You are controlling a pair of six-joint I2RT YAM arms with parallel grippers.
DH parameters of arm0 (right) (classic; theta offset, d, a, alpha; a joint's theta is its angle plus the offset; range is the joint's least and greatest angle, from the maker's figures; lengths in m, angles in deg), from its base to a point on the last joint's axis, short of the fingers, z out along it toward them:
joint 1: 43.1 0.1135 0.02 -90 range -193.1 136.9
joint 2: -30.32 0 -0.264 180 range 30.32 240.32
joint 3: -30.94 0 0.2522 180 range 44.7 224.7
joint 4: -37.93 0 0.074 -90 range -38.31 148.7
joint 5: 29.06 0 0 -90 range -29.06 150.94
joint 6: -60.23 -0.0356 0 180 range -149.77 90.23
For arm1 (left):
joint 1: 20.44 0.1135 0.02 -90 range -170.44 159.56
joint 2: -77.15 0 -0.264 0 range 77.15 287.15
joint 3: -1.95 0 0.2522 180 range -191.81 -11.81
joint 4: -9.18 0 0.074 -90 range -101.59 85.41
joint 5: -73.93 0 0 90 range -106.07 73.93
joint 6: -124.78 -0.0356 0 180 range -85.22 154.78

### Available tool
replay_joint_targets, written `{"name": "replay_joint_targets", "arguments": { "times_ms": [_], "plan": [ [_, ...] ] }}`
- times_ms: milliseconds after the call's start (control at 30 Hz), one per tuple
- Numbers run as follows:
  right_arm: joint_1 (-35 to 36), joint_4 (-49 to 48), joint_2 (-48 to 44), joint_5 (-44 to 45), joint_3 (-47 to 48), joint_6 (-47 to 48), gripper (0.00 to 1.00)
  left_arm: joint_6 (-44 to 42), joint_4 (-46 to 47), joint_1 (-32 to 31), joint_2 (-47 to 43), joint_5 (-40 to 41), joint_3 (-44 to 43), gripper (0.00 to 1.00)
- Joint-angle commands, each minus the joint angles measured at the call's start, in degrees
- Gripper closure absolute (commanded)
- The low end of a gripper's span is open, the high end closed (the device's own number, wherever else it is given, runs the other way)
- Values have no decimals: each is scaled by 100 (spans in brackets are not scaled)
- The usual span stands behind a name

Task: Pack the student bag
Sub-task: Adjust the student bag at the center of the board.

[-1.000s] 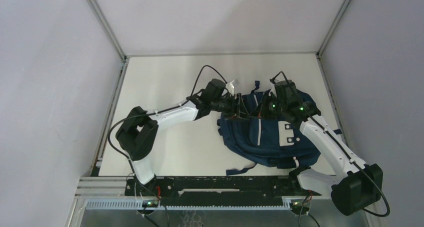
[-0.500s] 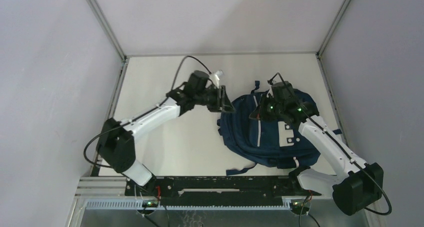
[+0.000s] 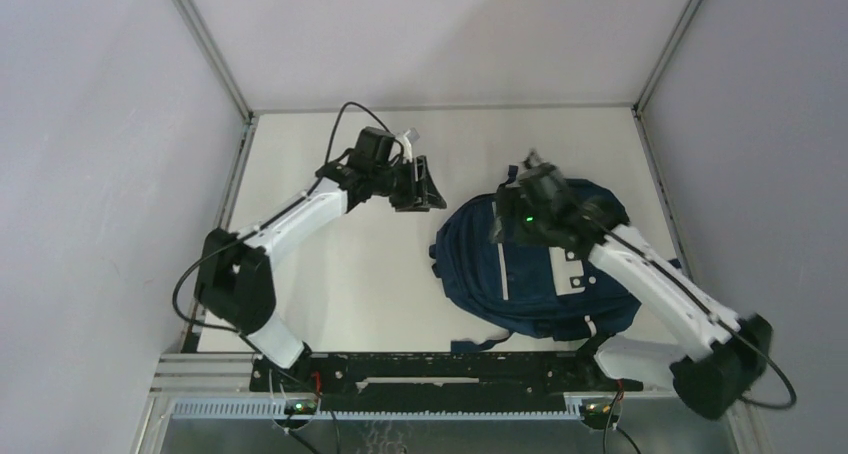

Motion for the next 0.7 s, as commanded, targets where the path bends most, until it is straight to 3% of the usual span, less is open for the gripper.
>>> {"name": "replay_joint_targets", "arguments": {
  "times_ms": [0,233,333,400,433,500,667],
  "plan": [
    [-901,373,-1235,787,-136,-331,14,-291,-198,-79,676,92,-695,44],
    [-3499,687,-2642,10,-1832,-915,17,-534,-297,-450,1598,-267,-905,45],
    [-3546,786,-2794,129,-1927,-1547,17,-460,-101,-657,1789,-328,-971,48],
    [-3550,600,-2847,1,-2225,-1982,17,-403,-111,-689,1987,-350,-1054,56],
    [-3552,461,-2843,-117,-2404,-2207,17,-349,-116,-684,2062,-374,-1059,64],
    [-3543,86,-2752,-352,-2739,-2497,18,-278,-83,-624,2099,-313,-984,97],
    [-3234,-1136,-2083,-165,-3051,-2700,21,227,725,-214,1487,-328,-167,100]
  ]
}}
